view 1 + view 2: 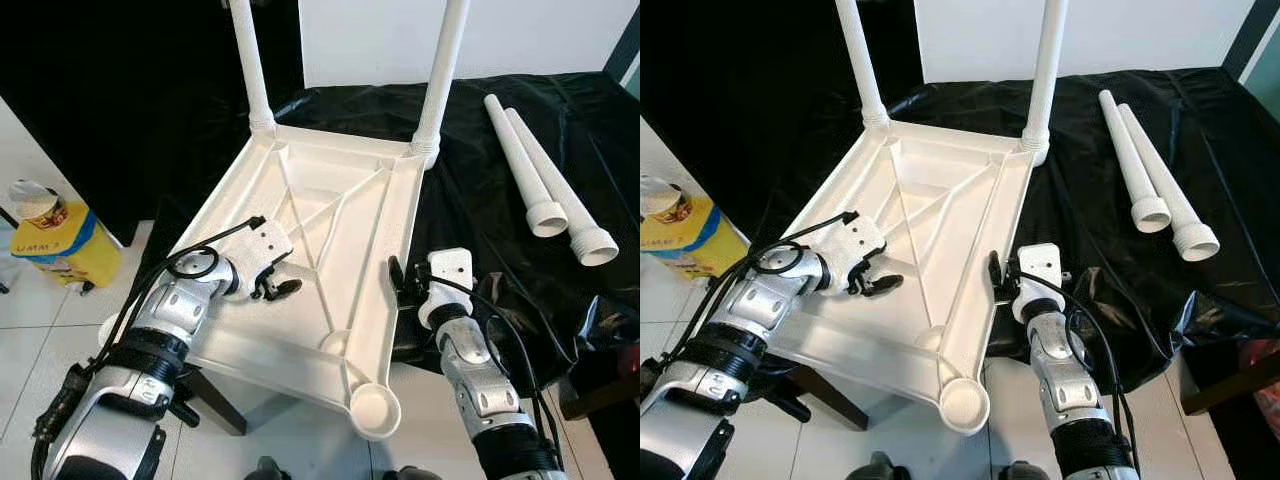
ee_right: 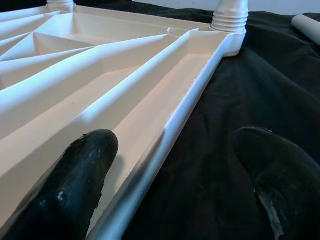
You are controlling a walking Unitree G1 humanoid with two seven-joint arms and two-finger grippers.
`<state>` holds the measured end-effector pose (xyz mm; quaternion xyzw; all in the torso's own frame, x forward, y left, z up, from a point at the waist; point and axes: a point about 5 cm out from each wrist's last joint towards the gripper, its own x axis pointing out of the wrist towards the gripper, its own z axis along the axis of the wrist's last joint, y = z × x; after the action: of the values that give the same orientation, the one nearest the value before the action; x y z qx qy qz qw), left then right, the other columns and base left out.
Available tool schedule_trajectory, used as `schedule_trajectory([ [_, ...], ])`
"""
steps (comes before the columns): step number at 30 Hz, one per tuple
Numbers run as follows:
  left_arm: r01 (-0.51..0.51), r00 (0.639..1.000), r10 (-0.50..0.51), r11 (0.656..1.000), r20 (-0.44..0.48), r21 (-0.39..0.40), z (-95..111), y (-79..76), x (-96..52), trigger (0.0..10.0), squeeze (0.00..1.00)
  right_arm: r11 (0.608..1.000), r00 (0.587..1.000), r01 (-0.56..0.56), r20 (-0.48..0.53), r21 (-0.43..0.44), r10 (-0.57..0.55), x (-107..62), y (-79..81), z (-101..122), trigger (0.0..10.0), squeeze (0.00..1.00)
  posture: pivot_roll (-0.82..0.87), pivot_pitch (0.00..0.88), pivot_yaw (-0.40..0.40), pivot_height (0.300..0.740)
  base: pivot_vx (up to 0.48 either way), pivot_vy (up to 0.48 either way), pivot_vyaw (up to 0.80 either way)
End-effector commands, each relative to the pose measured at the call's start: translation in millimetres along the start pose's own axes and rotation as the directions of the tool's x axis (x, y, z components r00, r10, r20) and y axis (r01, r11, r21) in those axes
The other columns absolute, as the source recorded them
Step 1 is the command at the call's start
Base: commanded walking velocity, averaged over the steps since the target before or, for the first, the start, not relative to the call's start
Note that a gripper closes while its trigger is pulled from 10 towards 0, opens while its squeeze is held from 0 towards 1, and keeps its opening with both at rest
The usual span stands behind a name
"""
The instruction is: Building children table
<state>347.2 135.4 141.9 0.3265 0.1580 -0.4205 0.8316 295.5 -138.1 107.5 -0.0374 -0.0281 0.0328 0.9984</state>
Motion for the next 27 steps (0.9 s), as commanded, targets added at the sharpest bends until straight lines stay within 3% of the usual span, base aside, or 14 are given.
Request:
schedule_trajectory([
  [1, -0.029, 0.998, 0.029, 1.0, -0.059, -0.001, -12.7, -2.8, 2.5, 10.0, 0.0, 0.999, 0.997, 0.047, -0.057, -0.013, -0.047, -6.0, -10.7, -11.5, 10.0, 0.0, -0.08, 0.081, 0.065, 0.74, 0.0, 0.0, 0.0],
  [8, -0.069, 0.994, 0.071, 0.997, -0.082, 0.03, -5.9, 16.6, 13.6, 10.0, 0.0, 0.999, 0.997, 0.051, -0.058, -0.017, -0.052, -8.6, -10.9, -7.5, 10.0, 0.0, -0.08, 0.103, 0.067, 0.74, 0.0, 0.0, 0.0],
  [17, -0.002, 0.997, 0.004, 1.0, -0.074, 0.018, 0.1, 21.3, 19.4, 10.0, 0.0, 0.999, 0.997, 0.038, -0.06, -0.029, -0.04, -15.1, -9.2, -4.9, 10.0, 0.0, -0.1, 0.148, 0.086, 0.74, 0.0, 0.0, 0.0],
  [18, 0.003, 0.997, -0.003, 1.0, -0.071, 0.01, 0.6, 21.7, 19.8, 5.0, 0.0, 0.999, 0.998, 0.036, -0.059, -0.031, -0.038, -15.7, -9.4, -4.3, 10.0, 0.0, -0.1, 0.151, 0.087, 0.74, 0.0, 0.0, 0.0],
  [19, 0.006, 0.998, -0.006, 1.0, -0.068, -0.004, 1.4, 22.5, 20.0, 5.0, 0.0, 0.999, 0.998, 0.035, -0.058, -0.034, -0.037, -15.8, -9.7, -3.3, 10.0, 0.0, -0.11, 0.158, 0.089, 0.74, 0.0, 0.0, 0.0],
  [20, 0.007, 0.998, -0.008, 1.0, -0.066, -0.012, 2.3, 23.7, 20.3, 0.0, 0.0, 0.999, 0.998, 0.034, -0.056, -0.036, -0.036, -15.8, -10.3, -2.1, 10.0, 0.0, -0.11, 0.164, 0.088, 0.74, 0.0, 0.0, 0.0],
  [26, -0.027, 0.998, 0.024, 0.999, -0.058, -0.048, 4.8, 30.6, 20.7, 0.0, 0.0, 0.999, 0.998, 0.029, -0.053, -0.045, -0.031, -15.3, -10.2, 1.1, 10.0, 0.0, -0.11, 0.177, 0.088, 0.74, 0.0, 0.0, 0.0],
  [27, -0.042, 0.998, 0.039, 0.998, -0.057, -0.055, 5.3, 32.8, 20.4, 0.6, 0.0, 0.999, 0.998, 0.025, -0.052, -0.047, -0.027, -15.3, -9.4, 2.0, 10.0, 0.0, -0.11, 0.179, 0.088, 0.74, 0.0, 0.0, 0.0],
])
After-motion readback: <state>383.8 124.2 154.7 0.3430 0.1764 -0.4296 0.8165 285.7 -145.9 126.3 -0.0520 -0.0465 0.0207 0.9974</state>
